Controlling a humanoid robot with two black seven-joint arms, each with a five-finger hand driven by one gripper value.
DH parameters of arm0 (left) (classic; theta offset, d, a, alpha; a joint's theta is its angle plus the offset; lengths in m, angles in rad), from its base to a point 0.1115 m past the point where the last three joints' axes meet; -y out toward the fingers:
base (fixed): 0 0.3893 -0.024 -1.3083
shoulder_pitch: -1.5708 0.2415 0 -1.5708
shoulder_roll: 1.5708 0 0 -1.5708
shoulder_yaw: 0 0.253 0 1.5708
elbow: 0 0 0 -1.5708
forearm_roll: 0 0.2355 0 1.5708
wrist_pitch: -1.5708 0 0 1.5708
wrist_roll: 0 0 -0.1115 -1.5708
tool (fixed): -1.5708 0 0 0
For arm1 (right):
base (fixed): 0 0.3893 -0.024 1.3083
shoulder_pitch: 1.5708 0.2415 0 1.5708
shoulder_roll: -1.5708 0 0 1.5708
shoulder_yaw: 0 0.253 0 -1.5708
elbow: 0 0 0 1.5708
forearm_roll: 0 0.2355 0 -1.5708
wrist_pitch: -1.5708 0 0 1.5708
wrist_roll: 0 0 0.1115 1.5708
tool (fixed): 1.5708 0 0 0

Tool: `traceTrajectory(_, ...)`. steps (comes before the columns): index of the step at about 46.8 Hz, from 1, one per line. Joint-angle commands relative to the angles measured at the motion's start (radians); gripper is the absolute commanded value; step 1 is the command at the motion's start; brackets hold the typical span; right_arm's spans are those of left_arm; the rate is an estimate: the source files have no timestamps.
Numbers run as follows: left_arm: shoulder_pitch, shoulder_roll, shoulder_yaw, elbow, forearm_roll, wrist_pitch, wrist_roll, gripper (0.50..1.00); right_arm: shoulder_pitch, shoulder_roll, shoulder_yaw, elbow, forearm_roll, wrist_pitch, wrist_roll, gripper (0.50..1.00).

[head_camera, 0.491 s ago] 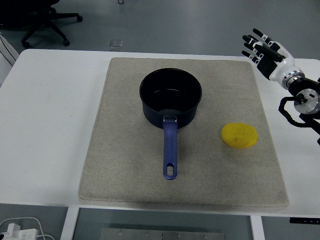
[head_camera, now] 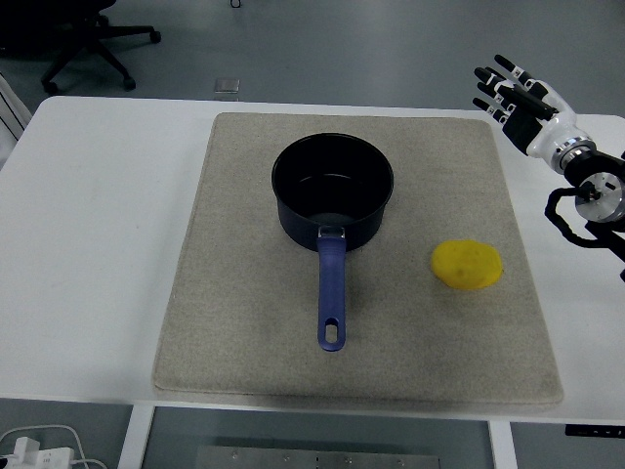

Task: Put the potato in the blue pot

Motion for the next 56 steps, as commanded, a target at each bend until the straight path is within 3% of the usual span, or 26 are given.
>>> traceTrajectory(1, -0.001, 0.000, 0.000, -0.001, 0.000, 0.000, 0.000, 0.996, 0.001, -0.002, 0.001, 0.001, 0.001, 0.009, -0.002, 0.930)
traceTrajectory(8, -0.001, 0.000, 0.000, -0.001, 0.000, 0.000, 0.000, 0.996, 0.001, -0.004, -0.004, 0.001, -0.002, 0.080, -0.003, 0.930)
traceTrajectory(28, -0.001, 0.000, 0.000, -0.001, 0.000, 0.000, 0.000, 0.996, 0.002, -0.019, -0.007, -0.001, -0.168, 0.091, -0.003, 0.930)
traceTrajectory(34, -0.001, 0.000, 0.000, -0.001, 0.000, 0.000, 0.000, 0.996, 0.004, -0.048, -0.005, 0.001, -0.251, 0.097, -0.006, 0.930)
traceTrajectory(43, -0.001, 0.000, 0.000, -0.001, 0.000, 0.000, 0.000, 0.996, 0.017, -0.105, -0.004, 0.016, -0.324, 0.175, -0.009, 0.930)
traceTrajectory(56, -0.001, 0.000, 0.000, -0.001, 0.000, 0.000, 0.000, 0.996, 0.027, -0.165, -0.019, 0.076, -0.462, 0.240, -0.011, 0.930)
